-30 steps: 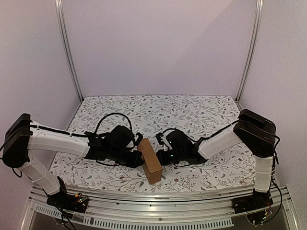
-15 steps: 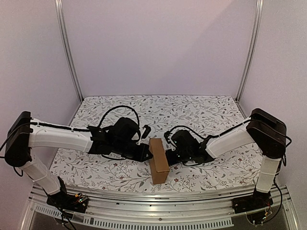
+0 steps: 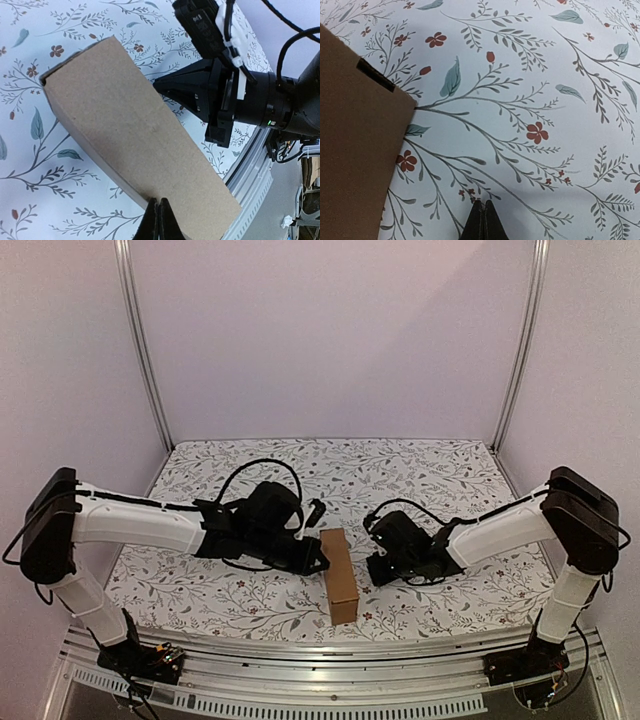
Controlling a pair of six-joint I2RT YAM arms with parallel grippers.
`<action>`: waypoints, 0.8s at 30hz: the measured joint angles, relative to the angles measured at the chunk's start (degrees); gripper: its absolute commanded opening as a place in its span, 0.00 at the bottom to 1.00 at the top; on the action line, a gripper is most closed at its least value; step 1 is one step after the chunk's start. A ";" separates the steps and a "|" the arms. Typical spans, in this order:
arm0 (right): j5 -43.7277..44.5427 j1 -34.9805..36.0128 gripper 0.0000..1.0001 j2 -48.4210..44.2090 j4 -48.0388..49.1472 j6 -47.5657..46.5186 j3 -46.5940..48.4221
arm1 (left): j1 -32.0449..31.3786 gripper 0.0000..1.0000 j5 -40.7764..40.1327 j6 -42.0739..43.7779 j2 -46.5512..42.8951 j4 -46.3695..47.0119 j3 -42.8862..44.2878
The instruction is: Fold the paper box
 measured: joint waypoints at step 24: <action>-13.38 -0.37 0.00 -22.47 -9.90 -0.13 -0.70 | -0.17 0.00 -7.65 0.92 -4.20 -5.40 -0.63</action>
